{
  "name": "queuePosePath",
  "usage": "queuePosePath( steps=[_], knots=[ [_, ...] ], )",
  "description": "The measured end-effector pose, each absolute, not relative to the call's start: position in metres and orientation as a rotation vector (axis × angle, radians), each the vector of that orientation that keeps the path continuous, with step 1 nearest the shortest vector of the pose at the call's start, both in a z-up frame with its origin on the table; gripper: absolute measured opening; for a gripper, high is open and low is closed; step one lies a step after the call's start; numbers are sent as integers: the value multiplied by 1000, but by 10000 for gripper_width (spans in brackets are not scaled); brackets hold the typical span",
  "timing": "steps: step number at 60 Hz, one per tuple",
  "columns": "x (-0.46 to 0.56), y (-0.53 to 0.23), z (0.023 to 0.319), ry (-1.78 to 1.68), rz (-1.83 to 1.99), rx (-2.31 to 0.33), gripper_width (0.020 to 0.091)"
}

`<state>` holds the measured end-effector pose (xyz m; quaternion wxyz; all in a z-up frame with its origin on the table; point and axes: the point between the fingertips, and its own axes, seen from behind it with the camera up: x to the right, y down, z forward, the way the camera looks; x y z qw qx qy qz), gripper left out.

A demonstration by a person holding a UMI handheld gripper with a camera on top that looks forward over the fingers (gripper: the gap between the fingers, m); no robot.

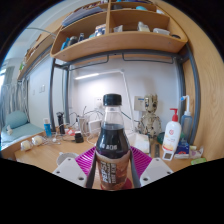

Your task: Pour water

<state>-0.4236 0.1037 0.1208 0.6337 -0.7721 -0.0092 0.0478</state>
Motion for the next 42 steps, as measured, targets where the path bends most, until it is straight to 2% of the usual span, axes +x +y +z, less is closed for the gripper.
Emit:
queuePosePath(
  steps=[5, 7, 42],
  knots=[
    [-418, 99, 118, 17, 99, -1782, 744],
    [-417, 96, 120, 35, 99, -1777, 773],
    [-377, -1, 146, 181, -131, -1733, 780]
  ],
)
